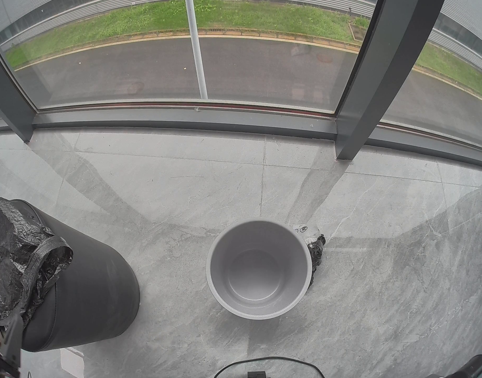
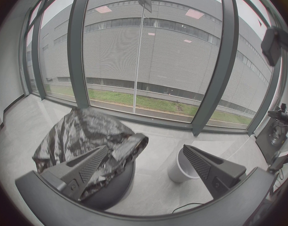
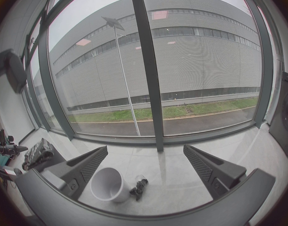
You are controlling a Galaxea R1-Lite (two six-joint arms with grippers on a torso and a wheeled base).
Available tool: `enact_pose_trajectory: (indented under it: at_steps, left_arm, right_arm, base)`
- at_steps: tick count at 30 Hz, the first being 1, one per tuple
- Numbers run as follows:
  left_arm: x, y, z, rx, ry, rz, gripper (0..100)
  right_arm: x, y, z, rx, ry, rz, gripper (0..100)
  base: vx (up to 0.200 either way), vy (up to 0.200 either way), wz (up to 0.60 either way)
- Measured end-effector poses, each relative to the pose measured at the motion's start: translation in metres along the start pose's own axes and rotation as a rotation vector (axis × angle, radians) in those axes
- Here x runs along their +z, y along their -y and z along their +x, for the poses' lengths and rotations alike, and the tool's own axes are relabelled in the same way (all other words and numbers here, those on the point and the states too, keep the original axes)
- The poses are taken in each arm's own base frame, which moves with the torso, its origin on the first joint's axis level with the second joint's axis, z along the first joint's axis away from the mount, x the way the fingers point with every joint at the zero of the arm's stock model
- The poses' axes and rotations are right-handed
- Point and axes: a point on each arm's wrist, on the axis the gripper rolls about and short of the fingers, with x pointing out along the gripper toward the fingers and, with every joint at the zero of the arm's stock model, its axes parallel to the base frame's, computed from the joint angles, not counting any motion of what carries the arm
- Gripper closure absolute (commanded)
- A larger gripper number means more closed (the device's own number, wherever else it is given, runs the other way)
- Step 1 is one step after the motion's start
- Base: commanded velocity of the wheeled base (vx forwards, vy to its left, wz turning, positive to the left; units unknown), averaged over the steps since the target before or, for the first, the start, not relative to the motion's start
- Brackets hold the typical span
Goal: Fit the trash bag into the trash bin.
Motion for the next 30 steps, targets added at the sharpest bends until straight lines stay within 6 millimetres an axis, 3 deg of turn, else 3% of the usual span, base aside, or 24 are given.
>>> enact_pose_trajectory:
  at_steps: [5,10,14,19,25,30]
  left_arm:
    - [0.049,0.005,0.012,-0.057,-0.023,0.043,0]
    - [0.071,0.010,0.053,-0.112,-0.123,0.144,0]
    - [0.070,0.016,0.091,-0.124,-0.227,0.320,0]
    - [0.060,0.022,0.126,-0.124,-0.340,0.471,0]
    - [0.049,0.019,0.147,-0.063,-0.440,0.514,0]
    - [0.046,0.012,0.153,0.055,-0.482,0.537,0]
  right_arm:
    - [0.026,-0.002,0.030,0.068,0.008,0.034,0]
    - [0.040,-0.006,0.067,0.133,0.001,0.067,0]
    - [0.045,-0.011,0.097,0.172,-0.009,0.089,0]
    - [0.043,-0.017,0.125,0.202,-0.034,0.105,0]
    - [0.037,-0.020,0.140,0.209,-0.083,0.107,0]
    - [0.034,-0.021,0.143,0.208,-0.099,0.106,0]
  base:
    - [0.000,0.000,0.00]
    - [0.000,0.000,0.00]
    - [0.000,0.000,0.00]
    - [0.000,0.000,0.00]
    - [0.000,0.000,0.00]
    - [0.000,0.000,0.00]
